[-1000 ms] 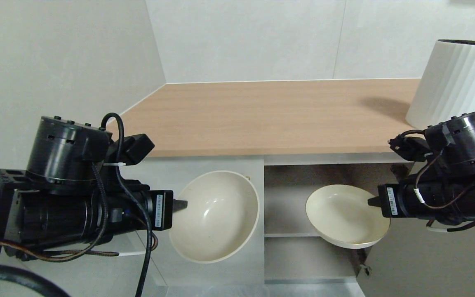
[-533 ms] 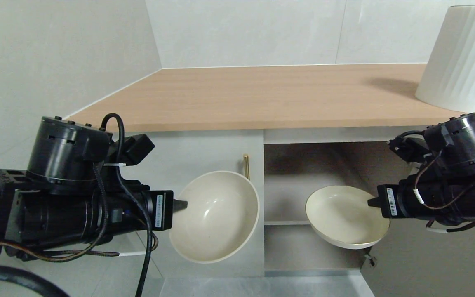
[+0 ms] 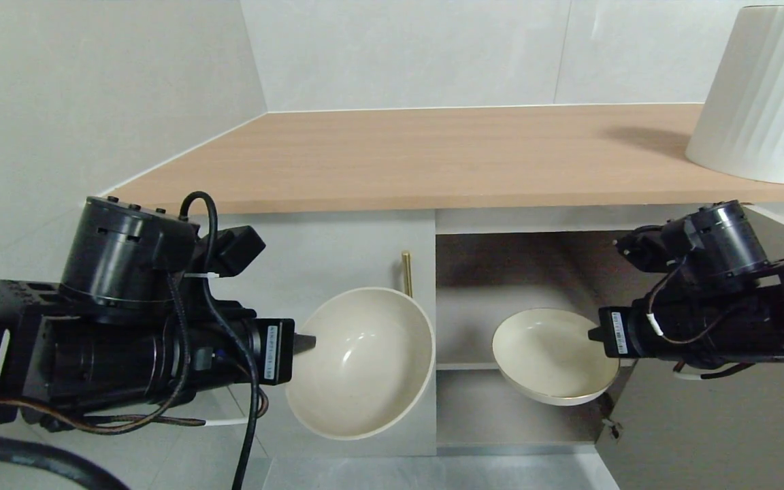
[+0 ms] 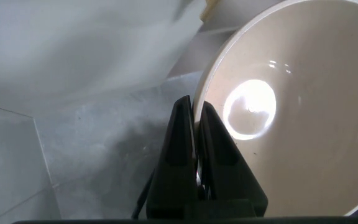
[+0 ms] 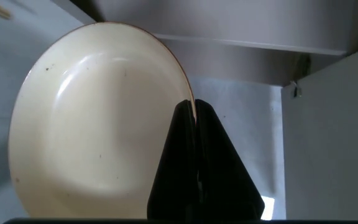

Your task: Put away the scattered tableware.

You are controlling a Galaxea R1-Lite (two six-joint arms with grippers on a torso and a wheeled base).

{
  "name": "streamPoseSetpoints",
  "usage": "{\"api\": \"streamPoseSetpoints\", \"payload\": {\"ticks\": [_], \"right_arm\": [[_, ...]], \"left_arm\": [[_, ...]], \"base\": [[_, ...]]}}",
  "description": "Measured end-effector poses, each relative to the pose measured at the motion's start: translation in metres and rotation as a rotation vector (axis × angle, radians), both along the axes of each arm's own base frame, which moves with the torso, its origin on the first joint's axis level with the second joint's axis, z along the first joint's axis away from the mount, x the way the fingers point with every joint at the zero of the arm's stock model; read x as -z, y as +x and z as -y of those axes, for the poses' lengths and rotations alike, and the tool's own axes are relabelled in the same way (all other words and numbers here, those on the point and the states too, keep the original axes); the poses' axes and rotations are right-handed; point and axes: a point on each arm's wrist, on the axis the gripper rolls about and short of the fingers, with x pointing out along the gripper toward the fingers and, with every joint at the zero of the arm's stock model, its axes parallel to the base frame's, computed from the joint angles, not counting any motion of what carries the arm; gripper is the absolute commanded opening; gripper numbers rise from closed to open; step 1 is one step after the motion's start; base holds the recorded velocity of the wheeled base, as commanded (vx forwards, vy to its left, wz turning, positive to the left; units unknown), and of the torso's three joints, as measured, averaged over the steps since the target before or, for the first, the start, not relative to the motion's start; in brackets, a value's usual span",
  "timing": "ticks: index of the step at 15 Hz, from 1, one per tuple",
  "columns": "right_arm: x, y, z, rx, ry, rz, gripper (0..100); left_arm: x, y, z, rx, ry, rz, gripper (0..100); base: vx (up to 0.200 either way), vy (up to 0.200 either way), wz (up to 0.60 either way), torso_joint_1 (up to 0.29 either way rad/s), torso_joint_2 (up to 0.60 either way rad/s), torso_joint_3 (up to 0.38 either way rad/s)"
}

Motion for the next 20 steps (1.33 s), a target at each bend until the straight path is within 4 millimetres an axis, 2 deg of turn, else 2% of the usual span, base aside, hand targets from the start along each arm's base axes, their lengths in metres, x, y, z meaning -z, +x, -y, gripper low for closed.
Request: {"api": "streamPoseSetpoints", "payload": {"ticks": [4,9,13,16,20], "right_arm": [[0.034,0.028,-0.013,0.012,0.008,-0.006,0],[0.099,0.080,-0.021,0.113,0.074,0.052,0],[0.146,0.109,-0.019,0.215,0.060,0.126,0],[0.168,0.121,-0.016,0.265,0.050,0.137,0],[0.182,0.136,-0.011,0.335,0.044,0.142,0]], "left_arm": [[0.003,0.001,0.003,0.006,0.007,-0.011,0],[0.006,0.002,0.005,0.013,0.016,-0.025,0],[0.010,0.003,0.008,0.019,0.026,-0.038,0],[0.012,0.004,0.008,0.020,0.028,-0.044,0],[0.013,0.005,0.009,0.020,0.031,-0.048,0]], "base": [[0.000,0.000,0.00,0.000,0.00,0.000],[0.000,0.000,0.00,0.000,0.00,0.000],[0.000,0.000,0.00,0.000,0.00,0.000],[0.000,0.000,0.00,0.000,0.00,0.000],[0.000,0.000,0.00,0.000,0.00,0.000]]}}
